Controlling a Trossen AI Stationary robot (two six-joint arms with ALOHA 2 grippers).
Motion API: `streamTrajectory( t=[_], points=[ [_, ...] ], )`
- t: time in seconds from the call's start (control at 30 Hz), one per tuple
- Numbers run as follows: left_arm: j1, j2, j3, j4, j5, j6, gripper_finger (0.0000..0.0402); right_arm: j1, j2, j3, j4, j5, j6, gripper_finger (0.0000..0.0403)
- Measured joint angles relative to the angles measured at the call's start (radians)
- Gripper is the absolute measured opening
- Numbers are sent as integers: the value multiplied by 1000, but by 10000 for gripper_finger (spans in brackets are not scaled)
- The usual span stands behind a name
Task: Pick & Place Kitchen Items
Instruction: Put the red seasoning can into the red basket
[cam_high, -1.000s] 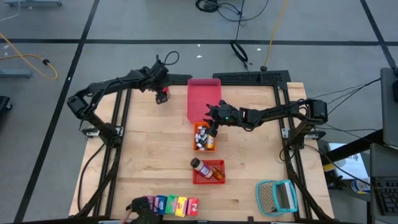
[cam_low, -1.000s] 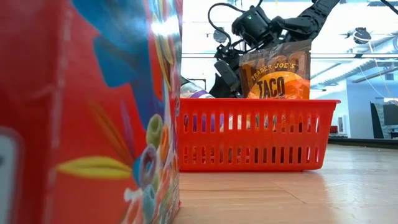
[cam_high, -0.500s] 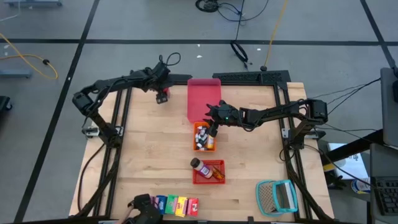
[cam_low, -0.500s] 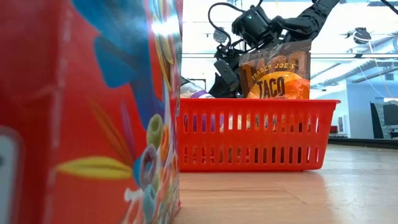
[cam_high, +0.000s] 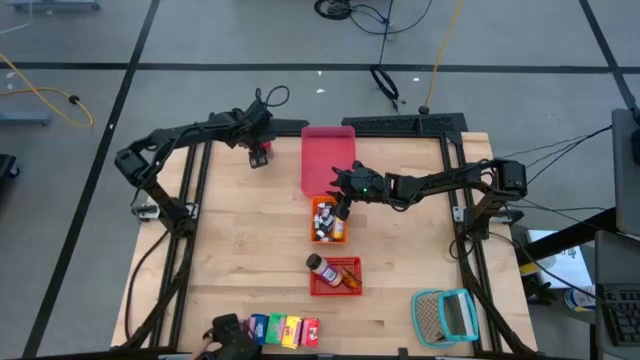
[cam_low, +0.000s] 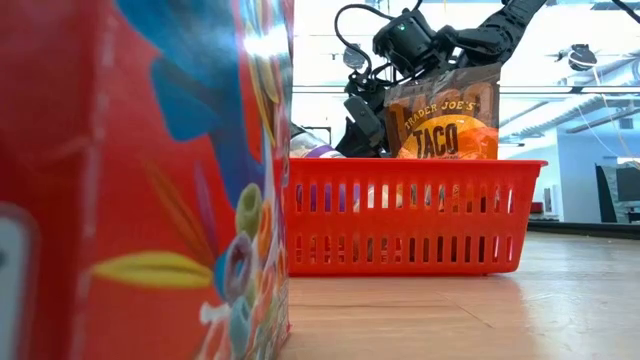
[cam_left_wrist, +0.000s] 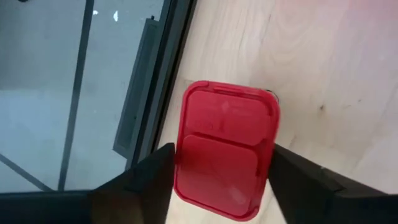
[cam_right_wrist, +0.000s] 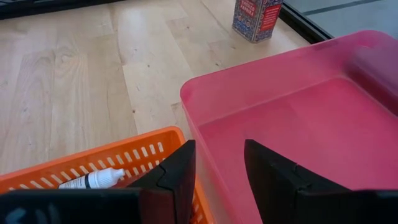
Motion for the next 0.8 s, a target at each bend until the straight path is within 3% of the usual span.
streamTrajectory(
  t=[0.63, 0.8],
  points=[
    [-24, -42, 4, -76, 117, -78, 19, 0, 0, 0, -6, 0, 0, 132],
    [-63, -37, -3, -105, 146, -109, 13, 0, 0, 0, -16, 0, 0, 132]
  ],
)
